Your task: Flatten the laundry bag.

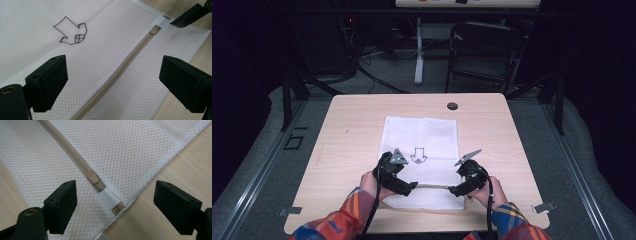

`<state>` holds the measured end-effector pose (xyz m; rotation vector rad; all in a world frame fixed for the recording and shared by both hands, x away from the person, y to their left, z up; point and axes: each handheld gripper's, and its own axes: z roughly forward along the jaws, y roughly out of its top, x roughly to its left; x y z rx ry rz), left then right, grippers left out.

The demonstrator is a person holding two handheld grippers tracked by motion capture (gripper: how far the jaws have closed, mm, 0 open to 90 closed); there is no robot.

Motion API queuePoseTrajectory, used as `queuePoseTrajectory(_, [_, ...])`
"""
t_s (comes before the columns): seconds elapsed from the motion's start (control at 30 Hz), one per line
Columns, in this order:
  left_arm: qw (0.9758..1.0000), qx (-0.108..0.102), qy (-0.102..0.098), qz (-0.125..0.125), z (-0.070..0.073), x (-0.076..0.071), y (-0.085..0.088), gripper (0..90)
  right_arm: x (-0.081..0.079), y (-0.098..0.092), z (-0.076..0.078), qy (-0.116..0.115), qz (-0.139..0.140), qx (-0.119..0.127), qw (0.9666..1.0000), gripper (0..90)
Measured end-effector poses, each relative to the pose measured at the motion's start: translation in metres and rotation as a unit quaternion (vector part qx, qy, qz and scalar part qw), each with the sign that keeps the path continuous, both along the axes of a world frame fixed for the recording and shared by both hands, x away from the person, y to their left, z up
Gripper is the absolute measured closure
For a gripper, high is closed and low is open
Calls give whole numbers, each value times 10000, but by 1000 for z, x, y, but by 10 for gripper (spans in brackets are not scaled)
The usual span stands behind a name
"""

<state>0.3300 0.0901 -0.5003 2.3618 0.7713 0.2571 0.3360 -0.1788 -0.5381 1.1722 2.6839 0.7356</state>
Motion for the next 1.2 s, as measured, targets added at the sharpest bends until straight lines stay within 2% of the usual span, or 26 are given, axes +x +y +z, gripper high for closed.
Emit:
queuePoseTrajectory(0.27, [9997,15,31,-221,-4,7,-22,82,0,3,1,-15,0,1,10000,195])
queuePoseTrajectory(0.37, [9996,-16,40,-272,-6,8,-30,86,0,3,1,25,26,-75,10000,199])
queuePoseTrajectory(0.43, [9995,-3,29,-300,-7,10,-34,89,0,3,1,-11,-13,-10,10000,208])
queuePoseTrajectory(0.6, [9992,-39,68,-392,-11,13,-43,97,-1,0,1,-3,-74,-48,10000,231])
queuePoseTrajectory(0.77, [9979,-69,109,-630,-15,13,-52,149,-1,-2,2,-37,-66,-72,9999,318])
queuePoseTrajectory(0.83, [9971,-69,185,-735,-17,14,-55,168,-1,-2,0,26,-74,-75,9999,349])
queuePoseTrajectory(1.03, [9949,-63,284,-963,-28,12,-69,283,-1,-2,0,-22,-74,-161,9998,465])
queuePoseTrajectory(1.07, [9944,-61,301,-1014,-30,12,-70,304,-1,-1,-1,-42,-80,-110,9999,481])
queuePoseTrajectory(1.2, [9932,-11,349,-1113,-36,12,-77,381,1,-1,0,-8,-5,-245,9997,566])
